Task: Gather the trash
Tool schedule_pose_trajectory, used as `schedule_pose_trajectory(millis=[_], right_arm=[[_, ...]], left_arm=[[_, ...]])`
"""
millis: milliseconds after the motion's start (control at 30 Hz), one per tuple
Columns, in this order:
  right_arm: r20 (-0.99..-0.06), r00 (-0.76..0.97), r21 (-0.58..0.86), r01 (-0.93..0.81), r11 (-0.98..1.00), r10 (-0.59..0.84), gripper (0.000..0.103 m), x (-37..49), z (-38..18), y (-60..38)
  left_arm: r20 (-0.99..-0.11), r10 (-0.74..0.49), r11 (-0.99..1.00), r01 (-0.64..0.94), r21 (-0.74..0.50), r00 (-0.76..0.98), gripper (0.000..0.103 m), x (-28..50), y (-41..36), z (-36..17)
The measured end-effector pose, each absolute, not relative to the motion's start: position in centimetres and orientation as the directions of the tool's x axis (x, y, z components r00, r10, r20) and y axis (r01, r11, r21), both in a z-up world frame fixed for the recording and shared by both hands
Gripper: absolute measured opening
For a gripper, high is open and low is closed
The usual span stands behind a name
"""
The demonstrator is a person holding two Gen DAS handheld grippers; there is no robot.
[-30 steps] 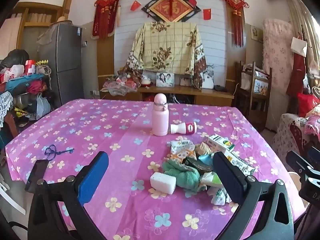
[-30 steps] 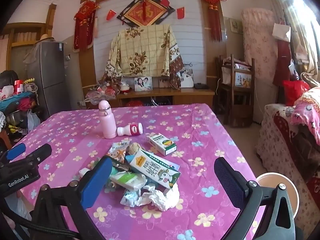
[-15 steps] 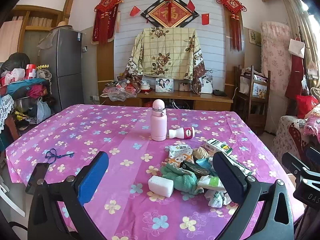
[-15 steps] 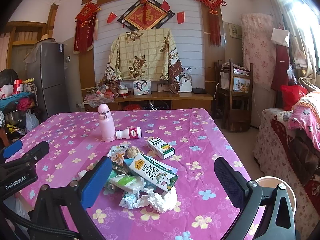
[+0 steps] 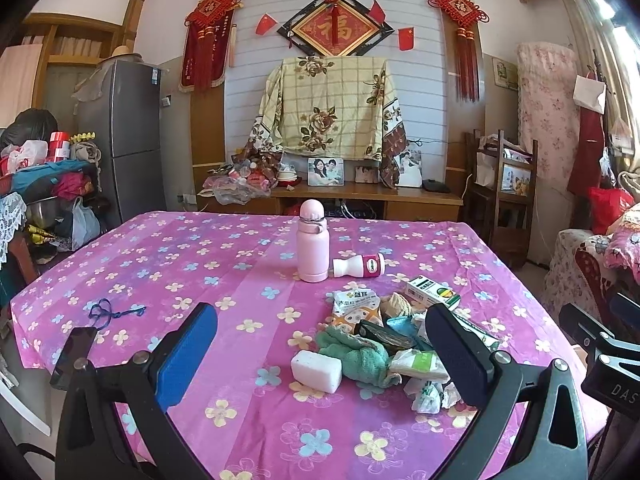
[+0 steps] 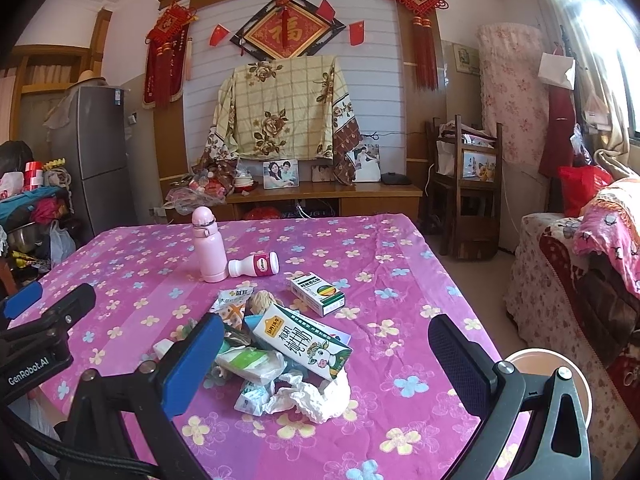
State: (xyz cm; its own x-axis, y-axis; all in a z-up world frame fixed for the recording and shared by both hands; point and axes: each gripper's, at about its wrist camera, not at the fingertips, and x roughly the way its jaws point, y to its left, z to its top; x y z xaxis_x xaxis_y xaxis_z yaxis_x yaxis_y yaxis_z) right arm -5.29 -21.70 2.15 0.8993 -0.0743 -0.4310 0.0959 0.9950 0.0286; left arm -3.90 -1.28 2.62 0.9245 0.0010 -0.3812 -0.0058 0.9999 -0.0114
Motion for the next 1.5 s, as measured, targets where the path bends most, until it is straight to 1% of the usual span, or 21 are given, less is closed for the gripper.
schedule_pose_trajectory(millis=[1500], right_arm=[[-0.482,0.872,0.019,0.105,0.994,-0.083,0.103,-5.1,0.2,-21.8]], left_arm=[[-0.430,-0.005,1.000,-0.003,-0.018,0.903,0.103,-3.1,-1.4,0.7]])
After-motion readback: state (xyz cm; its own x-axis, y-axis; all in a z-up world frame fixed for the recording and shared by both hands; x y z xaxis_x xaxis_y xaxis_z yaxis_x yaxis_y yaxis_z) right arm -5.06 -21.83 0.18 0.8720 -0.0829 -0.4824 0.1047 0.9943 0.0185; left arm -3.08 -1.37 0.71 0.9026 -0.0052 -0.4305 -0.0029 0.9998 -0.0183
